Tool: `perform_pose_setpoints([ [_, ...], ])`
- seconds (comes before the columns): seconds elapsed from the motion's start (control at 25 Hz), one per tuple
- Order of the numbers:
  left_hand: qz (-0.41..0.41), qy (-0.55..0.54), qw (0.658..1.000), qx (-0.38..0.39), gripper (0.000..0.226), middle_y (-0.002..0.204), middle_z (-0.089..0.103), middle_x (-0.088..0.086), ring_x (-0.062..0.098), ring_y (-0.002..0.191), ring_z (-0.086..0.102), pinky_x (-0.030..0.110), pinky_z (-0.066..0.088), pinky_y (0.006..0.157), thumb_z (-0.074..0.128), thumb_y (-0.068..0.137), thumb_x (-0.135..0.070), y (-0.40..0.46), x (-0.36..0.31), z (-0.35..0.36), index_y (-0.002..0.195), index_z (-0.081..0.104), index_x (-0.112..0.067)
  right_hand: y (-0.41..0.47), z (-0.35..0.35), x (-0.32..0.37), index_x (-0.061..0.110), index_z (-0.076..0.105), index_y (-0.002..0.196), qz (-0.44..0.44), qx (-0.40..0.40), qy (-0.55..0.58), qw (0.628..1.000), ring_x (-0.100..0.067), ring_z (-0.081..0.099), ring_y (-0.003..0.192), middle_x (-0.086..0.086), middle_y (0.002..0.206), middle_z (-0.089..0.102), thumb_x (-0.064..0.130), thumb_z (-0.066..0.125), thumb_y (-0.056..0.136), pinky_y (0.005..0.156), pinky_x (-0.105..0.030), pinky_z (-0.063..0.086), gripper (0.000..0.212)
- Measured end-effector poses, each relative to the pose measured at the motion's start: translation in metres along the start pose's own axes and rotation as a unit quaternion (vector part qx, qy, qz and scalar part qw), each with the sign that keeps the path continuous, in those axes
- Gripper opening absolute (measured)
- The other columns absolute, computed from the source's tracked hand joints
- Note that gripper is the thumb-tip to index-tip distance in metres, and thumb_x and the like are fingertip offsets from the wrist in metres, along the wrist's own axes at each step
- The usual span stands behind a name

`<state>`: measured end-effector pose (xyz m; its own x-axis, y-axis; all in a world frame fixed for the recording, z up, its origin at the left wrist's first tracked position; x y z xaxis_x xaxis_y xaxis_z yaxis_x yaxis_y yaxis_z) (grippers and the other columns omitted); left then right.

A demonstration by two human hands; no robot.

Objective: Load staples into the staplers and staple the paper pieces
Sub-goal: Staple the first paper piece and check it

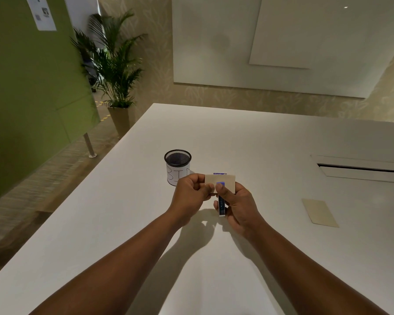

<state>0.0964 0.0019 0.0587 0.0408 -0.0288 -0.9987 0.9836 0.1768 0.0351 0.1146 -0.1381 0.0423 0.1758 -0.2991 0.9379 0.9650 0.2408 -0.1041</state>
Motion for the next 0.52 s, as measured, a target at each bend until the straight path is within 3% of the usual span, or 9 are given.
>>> perform_pose_setpoints([
  [0.12, -0.003, -0.012, 1.0, -0.007, 0.009, 0.095, 0.08, 0.011, 0.018, 0.084, 0.077, 0.024, 0.062, 0.076, 0.068, 0.095, -0.004, -0.0009, 0.0008, 0.0006, 0.102, 0.072, -0.008, 0.0026, -0.0005, -0.0033, 0.007, 0.07, 0.121, 0.004, -0.014, 0.023, 1.0, -0.02, 0.064, 0.083, -0.008, 0.1, 0.073, 0.035, 0.081, 0.071, 0.066, -0.03, 0.055, 0.058],
  [0.52, -0.016, -0.035, 0.999, -0.009, 0.011, 0.095, 0.08, 0.011, 0.018, 0.084, 0.078, 0.021, 0.059, 0.072, 0.069, 0.095, -0.005, -0.0056, 0.0039, -0.0004, 0.105, 0.072, -0.007, 0.0022, 0.0012, -0.0088, -0.001, 0.066, 0.125, 0.018, -0.011, 0.047, 0.999, -0.016, 0.06, 0.067, -0.008, 0.09, 0.07, 0.03, 0.081, 0.072, 0.057, -0.029, 0.052, 0.063],
])
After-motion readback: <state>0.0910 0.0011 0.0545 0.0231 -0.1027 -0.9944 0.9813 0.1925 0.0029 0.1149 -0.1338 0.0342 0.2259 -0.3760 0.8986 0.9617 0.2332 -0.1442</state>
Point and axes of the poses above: each hand's wrist, its own y-axis towards the middle knuckle, its own z-axis out of the palm, x = y × z, the point moved 5 cm from there along y, towards the middle knuckle
